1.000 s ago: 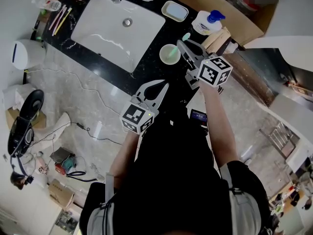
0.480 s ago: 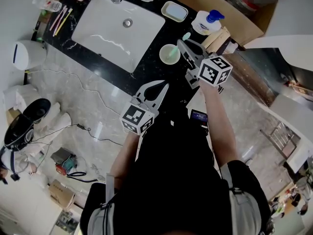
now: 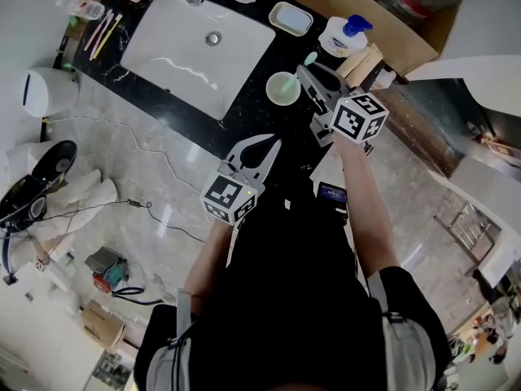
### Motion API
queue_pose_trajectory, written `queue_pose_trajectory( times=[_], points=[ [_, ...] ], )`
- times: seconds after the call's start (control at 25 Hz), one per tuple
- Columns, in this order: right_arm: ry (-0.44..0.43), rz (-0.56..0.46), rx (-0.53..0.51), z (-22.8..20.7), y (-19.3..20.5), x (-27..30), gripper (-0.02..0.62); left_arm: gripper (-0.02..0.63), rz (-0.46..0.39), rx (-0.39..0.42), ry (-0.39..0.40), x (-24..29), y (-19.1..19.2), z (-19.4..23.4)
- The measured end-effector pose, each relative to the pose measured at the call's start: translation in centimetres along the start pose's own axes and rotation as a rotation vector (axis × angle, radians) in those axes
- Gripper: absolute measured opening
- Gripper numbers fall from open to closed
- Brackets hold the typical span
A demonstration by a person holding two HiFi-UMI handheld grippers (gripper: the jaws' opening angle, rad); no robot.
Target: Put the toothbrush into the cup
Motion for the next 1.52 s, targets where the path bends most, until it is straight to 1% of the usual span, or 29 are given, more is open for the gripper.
queue_pose_trajectory(
  times=[0.32,0.48,0.64,0.76,1.0,1.12,1.28,1.52],
  points=[
    [0.016,-0.007,0.019,0.2,0.5,-1.5,0.067,0.009,-0.008,0.009,0.011,-0.2,0.1,-0.6],
    [0.036,0.001,0.011,0.4,0.8,-2.5,0.067,0.009,-0.009,0.008,0.016,-0.5,0.1,-1.2],
    [0.034,-0.011,-0.004,1.0,0.8,-3.6,0.061,0.009,-0.016,0.013,0.026,-0.8,0.1,-1.9],
    [0.039,-0.014,-0.052,1.7,0.7,-4.4,0.032,0.009,-0.019,0.019,0.03,-1.1,0.2,-2.4],
    [0.006,-0.017,-0.172,4.5,0.2,-6.2,0.017,0.009,-0.031,0.038,0.03,-1.8,0.0,-3.4],
    [-0.023,-0.012,-0.224,6.4,0.3,-7.1,0.017,0.009,-0.049,0.044,0.025,-2.4,-0.3,-3.9],
    [-0.074,0.021,-0.306,9.2,1.3,-8.1,0.017,0.009,-0.088,0.071,0.013,-3.1,-0.8,-4.2],
    [-0.145,0.056,-0.343,12.6,3.1,-10.4,0.017,0.009,-0.123,0.095,0.002,-3.8,-1.4,-5.2]
  ],
)
Point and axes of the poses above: the fingertips, and each gripper's own axes: x forward along the fingers, z to its left, y out of its underside, the point moved 7 cm from there along -x, backward along the fingers, and after that the axes turned 11 degrees about -z, right-handed, at the moved point
